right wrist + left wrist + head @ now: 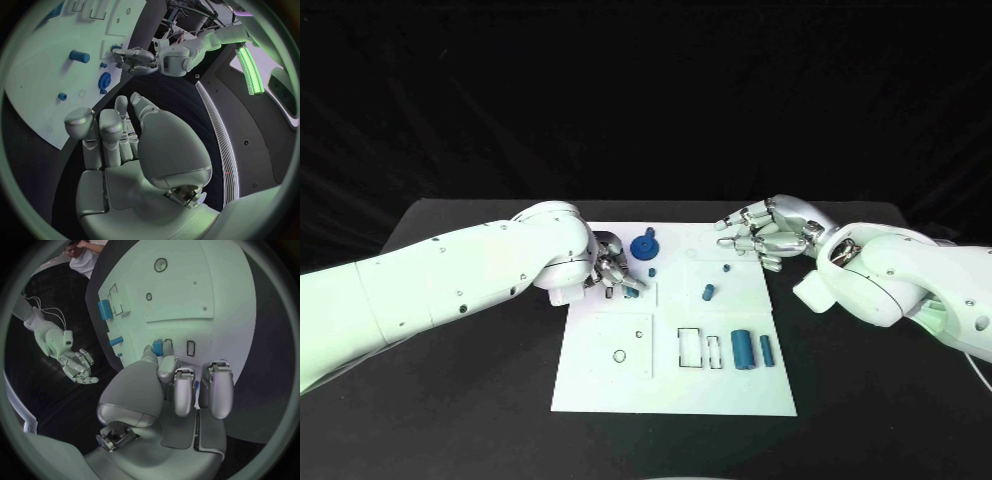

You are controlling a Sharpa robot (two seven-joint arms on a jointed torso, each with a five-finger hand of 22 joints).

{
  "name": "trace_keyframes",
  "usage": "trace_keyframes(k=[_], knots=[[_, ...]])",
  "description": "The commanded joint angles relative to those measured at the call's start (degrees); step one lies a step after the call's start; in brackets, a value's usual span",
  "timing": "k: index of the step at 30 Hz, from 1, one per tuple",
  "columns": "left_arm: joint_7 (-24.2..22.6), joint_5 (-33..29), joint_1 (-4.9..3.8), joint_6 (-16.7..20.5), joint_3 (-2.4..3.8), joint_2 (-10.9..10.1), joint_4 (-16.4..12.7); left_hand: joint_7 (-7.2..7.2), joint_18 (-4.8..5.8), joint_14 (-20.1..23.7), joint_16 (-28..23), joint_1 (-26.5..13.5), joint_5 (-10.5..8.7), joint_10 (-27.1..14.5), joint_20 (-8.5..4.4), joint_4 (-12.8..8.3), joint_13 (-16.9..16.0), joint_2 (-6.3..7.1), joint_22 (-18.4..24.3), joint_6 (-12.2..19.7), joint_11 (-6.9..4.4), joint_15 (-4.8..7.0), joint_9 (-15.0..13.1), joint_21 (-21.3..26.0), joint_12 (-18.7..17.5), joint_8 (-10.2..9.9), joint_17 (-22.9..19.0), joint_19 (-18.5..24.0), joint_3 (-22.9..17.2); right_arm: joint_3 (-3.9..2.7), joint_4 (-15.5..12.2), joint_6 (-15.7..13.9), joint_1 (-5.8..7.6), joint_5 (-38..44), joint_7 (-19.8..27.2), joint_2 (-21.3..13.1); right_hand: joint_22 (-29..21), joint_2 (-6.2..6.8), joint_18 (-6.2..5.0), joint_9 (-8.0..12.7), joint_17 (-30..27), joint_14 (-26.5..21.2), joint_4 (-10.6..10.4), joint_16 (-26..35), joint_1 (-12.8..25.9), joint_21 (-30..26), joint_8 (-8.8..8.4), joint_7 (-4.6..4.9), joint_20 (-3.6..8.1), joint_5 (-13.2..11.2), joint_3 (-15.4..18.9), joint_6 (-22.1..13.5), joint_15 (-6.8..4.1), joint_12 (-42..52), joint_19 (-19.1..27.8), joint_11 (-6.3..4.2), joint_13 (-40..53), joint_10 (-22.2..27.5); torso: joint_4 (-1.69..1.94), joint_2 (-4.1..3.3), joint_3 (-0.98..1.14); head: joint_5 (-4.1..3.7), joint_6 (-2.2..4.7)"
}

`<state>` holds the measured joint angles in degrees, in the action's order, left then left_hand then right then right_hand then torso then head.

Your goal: Assemble the parts on the task board

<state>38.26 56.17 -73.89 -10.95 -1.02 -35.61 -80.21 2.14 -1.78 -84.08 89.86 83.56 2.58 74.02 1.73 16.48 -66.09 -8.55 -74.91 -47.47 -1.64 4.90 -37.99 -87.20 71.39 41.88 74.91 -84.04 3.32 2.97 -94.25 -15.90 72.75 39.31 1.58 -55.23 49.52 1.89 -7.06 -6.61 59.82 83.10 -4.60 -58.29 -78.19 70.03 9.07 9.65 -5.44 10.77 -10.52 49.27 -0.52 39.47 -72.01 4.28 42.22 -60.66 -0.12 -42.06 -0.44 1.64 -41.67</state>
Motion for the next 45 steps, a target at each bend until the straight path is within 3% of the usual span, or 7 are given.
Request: trace_keyframes(k=[1, 2, 8, 14, 15, 31, 45], knots=[[0.2, -1.2, 0.01, 1.0, 0.11, -0.4, -0.7, -0.06, 0.46, -5.9, 0.1, 1.0, 0.28, 0.1, -0.24, -5.5, -0.2, -0.25, -9.6, -0.4, -0.09, -0.02, -1.7, 0.3, 0.0, -0.2, 15.1, -2.9, -6.7, 0.04, 0.2, 1.0, -0.07, -0.1, -0.4, 0.1, 0.0, 0.00, -0.56, 0.0, -0.1, -0.4, -0.3, 0.2, 0.6, -0.4, 0.35, -0.09, 0.01, -0.3, 0.0, -0.4, 0.08, -0.1, 0.5, -0.03, -0.1, 0.3, 0.01, 0.04, 0.01, 0.15, -0.12], [0.3, -0.8, 0.00, 1.3, 0.20, -0.6, -1.0, -0.06, 0.46, -5.9, 0.1, 1.0, 0.28, 0.1, -0.24, -5.5, -0.2, -0.25, -9.6, -0.4, -0.09, -0.02, -1.7, 0.3, 0.0, -0.2, 15.1, -2.9, -6.7, 0.06, 0.3, 1.0, -0.08, -0.1, -0.4, 0.1, 0.0, 0.00, -0.56, 0.0, -0.1, -0.4, -0.3, 0.2, 0.6, -0.4, 0.35, -0.09, 0.01, -0.3, 0.0, -0.4, 0.08, -0.1, 0.5, -0.03, -0.1, 0.3, 0.02, 0.04, 0.01, 0.15, -0.11], [0.7, 0.3, -0.01, 2.1, 0.49, -1.0, -1.4, -0.05, 0.43, -5.9, 0.1, -1.3, 0.25, 0.1, -0.21, -3.6, -0.1, 4.38, -9.6, -0.6, -0.07, -0.04, -3.3, 0.5, -0.1, -0.4, 15.1, -2.9, -15.5, 0.09, 0.4, 1.0, -0.10, -0.1, -0.3, 0.3, -0.2, -0.02, -0.59, -0.1, -0.1, -0.5, -0.3, 0.3, 0.6, -0.5, 0.39, -0.08, 0.00, -0.4, 0.0, -0.4, 0.10, -0.1, 0.6, -0.02, -0.1, 0.4, -0.04, 0.01, 0.03, 0.40, -0.21], [0.7, 1.6, -0.02, 2.6, 0.60, -1.1, -1.6, -0.03, 0.43, -5.9, 0.1, -2.2, 0.23, 0.1, -0.22, -3.3, -0.1, 5.66, -9.7, -0.6, -0.06, -0.04, -3.9, 0.5, -0.2, -0.4, 15.1, -2.9, -18.3, 0.11, 0.4, 1.0, -0.12, -0.1, -0.2, 0.4, -0.3, -0.04, -0.60, -0.1, -0.1, -0.5, -0.3, 0.4, 0.6, -0.5, 0.42, -0.08, -0.01, -0.4, 0.0, -0.5, 0.10, -0.1, 0.6, -0.02, -0.1, 0.4, -0.13, 0.00, -0.01, 0.43, -0.24], [0.8, 1.8, -0.02, 2.4, 0.60, -1.1, -1.5, -0.03, 0.44, -5.9, 0.1, -3.0, 0.22, 0.2, -0.23, -3.1, -0.1, 6.75, -9.7, -0.7, -0.04, -0.03, -4.4, 0.5, -0.1, -0.3, 15.1, -2.9, -20.7, 0.11, 0.4, 1.1, -0.13, -0.1, -0.2, 0.5, -0.3, -0.04, -0.60, -0.1, -0.1, -0.5, -0.3, 0.4, 0.6, -0.5, 0.42, -0.08, -0.01, -0.4, 0.0, -0.5, 0.10, -0.1, 0.6, -0.02, -0.1, 0.4, -0.13, 0.00, 0.00, 0.45, -0.25], [1.6, 4.1, -0.03, -2.3, 0.46, 0.2, 0.2, 0.07, 0.50, -5.9, 0.1, -4.5, 0.22, 0.2, -0.20, -4.7, 0.0, 9.74, -10.0, -0.7, -0.01, -0.07, -5.6, 0.4, -0.2, -0.4, 15.1, -3.1, -28.0, 0.11, 0.6, 1.5, -0.14, 0.4, -1.1, 0.8, -0.3, -0.18, -0.60, -0.1, -0.1, -0.6, -0.4, 0.3, 0.5, -0.6, 0.51, -0.04, -0.04, -0.4, 0.0, -0.6, 0.13, 0.0, 0.7, 0.02, -0.1, 0.5, -0.12, -0.03, 0.00, 0.68, -0.28], [2.9, 4.4, 0.00, -6.6, 0.20, 0.5, 0.1, 0.12, 0.51, -5.9, 0.1, -5.1, 0.21, 0.3, -0.16, -5.0, 0.0, 10.24, -10.1, -0.7, 0.04, -0.11, -5.8, 0.4, -0.1, -0.5, 15.1, -3.1, -29.2, 0.11, 0.2, 1.7, -0.14, 0.4, -1.4, 0.8, -0.3, -0.28, -0.59, -0.1, -0.1, -0.6, -0.6, 0.3, 0.7, -0.7, 0.63, -0.01, -0.07, -0.5, 0.1, -0.8, 0.16, 0.2, 0.6, 0.06, -0.2, 0.5, -0.08, -0.01, 0.01, 0.67, -0.66]])
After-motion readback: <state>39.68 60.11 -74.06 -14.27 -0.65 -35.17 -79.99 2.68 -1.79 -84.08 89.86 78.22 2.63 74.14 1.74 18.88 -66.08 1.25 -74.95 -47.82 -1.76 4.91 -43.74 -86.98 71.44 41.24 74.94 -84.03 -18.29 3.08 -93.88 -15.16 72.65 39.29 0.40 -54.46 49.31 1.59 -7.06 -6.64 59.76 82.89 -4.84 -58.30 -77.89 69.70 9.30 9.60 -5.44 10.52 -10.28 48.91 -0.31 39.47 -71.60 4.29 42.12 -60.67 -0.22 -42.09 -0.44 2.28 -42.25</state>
